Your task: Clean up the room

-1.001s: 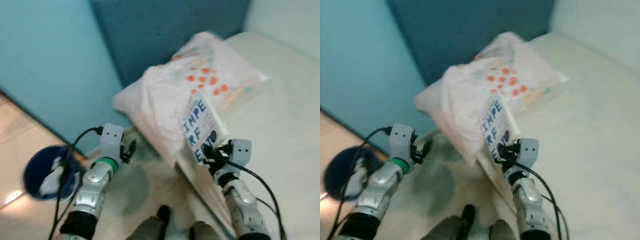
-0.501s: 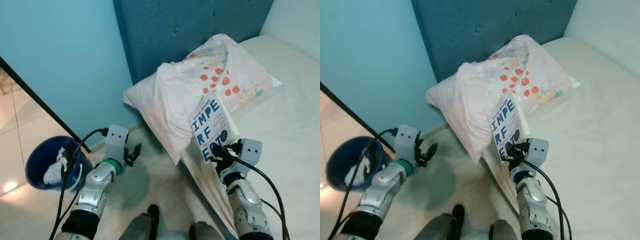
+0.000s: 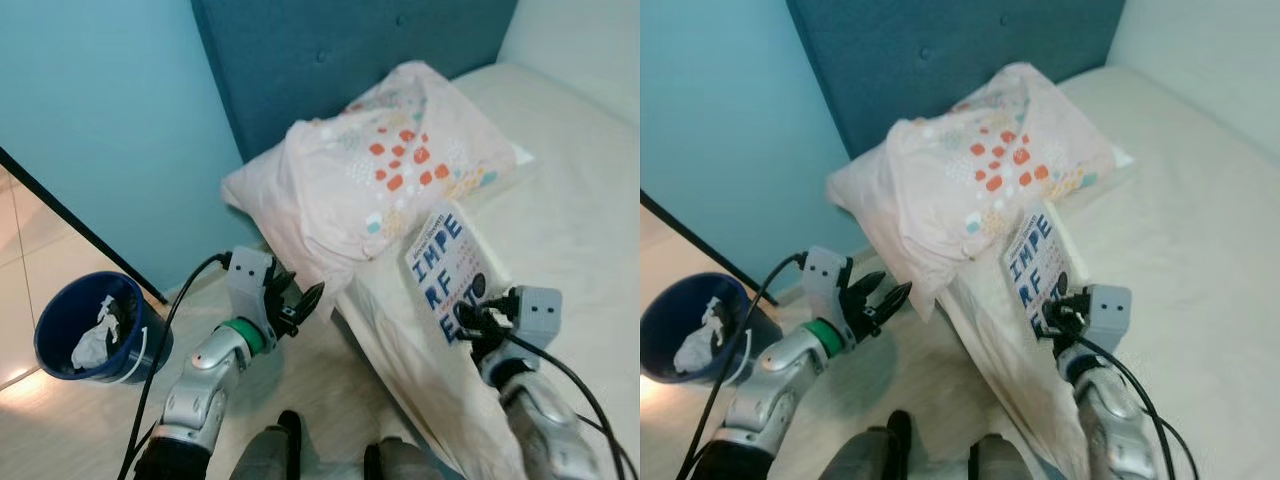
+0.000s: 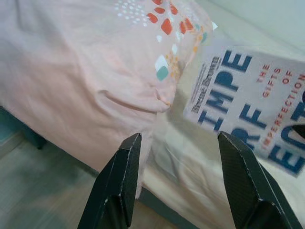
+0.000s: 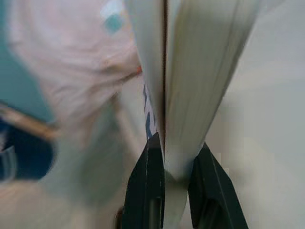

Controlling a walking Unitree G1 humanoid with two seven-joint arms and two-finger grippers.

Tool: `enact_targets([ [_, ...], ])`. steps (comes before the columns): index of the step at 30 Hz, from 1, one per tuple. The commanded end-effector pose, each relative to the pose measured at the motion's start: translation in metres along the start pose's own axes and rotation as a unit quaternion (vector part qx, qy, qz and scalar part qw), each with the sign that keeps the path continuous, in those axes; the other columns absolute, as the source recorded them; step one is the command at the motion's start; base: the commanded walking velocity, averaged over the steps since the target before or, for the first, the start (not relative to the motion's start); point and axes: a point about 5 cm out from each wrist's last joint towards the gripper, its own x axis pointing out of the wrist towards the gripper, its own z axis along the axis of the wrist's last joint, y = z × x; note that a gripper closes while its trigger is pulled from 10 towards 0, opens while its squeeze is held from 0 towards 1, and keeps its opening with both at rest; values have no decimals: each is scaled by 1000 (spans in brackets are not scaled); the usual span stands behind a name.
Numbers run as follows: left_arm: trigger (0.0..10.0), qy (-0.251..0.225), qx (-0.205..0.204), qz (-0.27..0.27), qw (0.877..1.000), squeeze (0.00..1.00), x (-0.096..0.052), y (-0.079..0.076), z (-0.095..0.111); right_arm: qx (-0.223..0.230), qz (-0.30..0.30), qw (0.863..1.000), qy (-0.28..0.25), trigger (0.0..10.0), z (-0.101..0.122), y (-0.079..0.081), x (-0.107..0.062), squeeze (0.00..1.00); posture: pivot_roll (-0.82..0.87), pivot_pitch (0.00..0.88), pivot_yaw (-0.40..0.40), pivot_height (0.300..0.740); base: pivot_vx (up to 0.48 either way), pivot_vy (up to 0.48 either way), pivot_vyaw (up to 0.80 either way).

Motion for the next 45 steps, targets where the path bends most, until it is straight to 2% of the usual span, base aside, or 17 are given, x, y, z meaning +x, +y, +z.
enact_targets([
  [1,10000,21,-5,25,999,0,-5,7,-9,41,56,998,-3,10000,5,10,-4,0,11,182,145,740,0,0,0],
  [4,10000,34,5,51,998,0,-5,12,-15,78,87,993,22,10000,-3,10,-8,0,7,181,137,740,0,0,0],
  [7,10000,46,25,51,997,0,-6,11,-19,82,74,993,39,10000,-11,8,-10,0,6,181,134,740,0,0,0],
  [11,10000,48,16,35,998,0,-10,6,-24,69,43,996,31,10000,-13,7,-12,0,-1,182,131,740,0,0,0],
  [18,10000,29,23,-29,999,0,-14,-8,-21,84,51,995,12,10000,-6,9,-17,0,-8,179,130,720,0,0,0],
  [20,10000,25,34,-84,996,0,-16,-19,-21,91,67,994,10,10000,-3,10,-20,0,-12,180,130,710,0,0,0],
  [23,10000,28,46,-104,993,0,-16,-23,-22,94,71,993,7,10000,-1,8,-23,0,-13,182,131,700,0,0,0],
  [32,10000,46,38,-83,995,0,-14,-20,-26,102,62,993,3,10000,0,2,-28,0,-16,192,134,665,0,0,0],
  [40,10000,46,22,-92,994,0,-14,-22,-26,108,48,993,-5,10000,0,-1,-30,0,-16,203,138,660,0,0,0],
  [45,10000,59,13,-58,997,0,-11,-16,-29,114,43,993,-11,10000,2,-2,-30,0,-19,208,139,660,0,0,0],
])
